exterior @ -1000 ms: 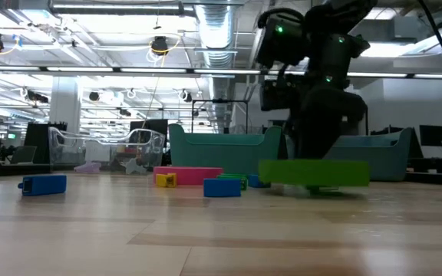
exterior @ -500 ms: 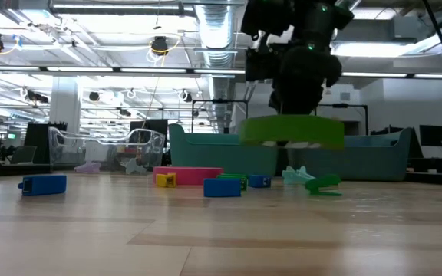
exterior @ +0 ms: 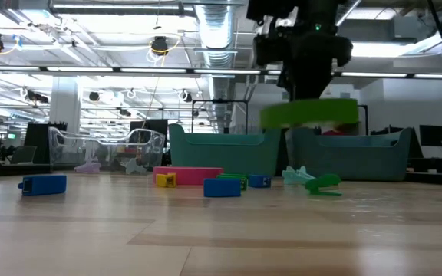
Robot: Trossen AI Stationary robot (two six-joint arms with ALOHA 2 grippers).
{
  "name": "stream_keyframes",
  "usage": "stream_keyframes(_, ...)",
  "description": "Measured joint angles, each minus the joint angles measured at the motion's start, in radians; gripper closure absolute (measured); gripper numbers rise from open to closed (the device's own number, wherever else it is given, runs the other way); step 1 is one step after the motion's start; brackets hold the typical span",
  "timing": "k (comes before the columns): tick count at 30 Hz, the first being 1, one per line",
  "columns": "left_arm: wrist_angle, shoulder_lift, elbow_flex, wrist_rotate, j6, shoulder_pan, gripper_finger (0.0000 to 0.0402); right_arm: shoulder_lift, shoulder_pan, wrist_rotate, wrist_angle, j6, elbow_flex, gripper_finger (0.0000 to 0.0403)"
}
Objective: Pick and place Stapler, Stapler remover, tape
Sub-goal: Put the green tape into the blue bin
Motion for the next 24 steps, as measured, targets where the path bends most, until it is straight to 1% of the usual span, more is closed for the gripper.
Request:
stream_keyframes(4,0.001,0.000,0.000,0.000,0.000,0.000,0.0367,-0.069,-0.040,0.034,-0.008,-0.006,0.000,0.0316)
stream_keyframes(7,0.002,0.000,0.000,0.000,0.000,0.000,0.0367,-0.141,-0.083,0.086,-0.017,-0.007,0.000,0.0316)
stream_keyframes(14,0.007,0.000,0.000,0.000,0.000,0.000,0.0367,-0.283,-0.227,0.175,-0.055,-0.007,0.000,0.0316)
stream_keyframes(20,0.006,0.000,0.000,0.000,0.000,0.000,0.0367,-0.351,-0.365,0.182,-0.117,-0.007,0.000,0.0316)
stream_keyframes(24,0.006,0.000,0.000,0.000,0.000,0.000,0.0367,-0.372,-0.446,0.222,-0.171,-0.005,0.000,0.0316)
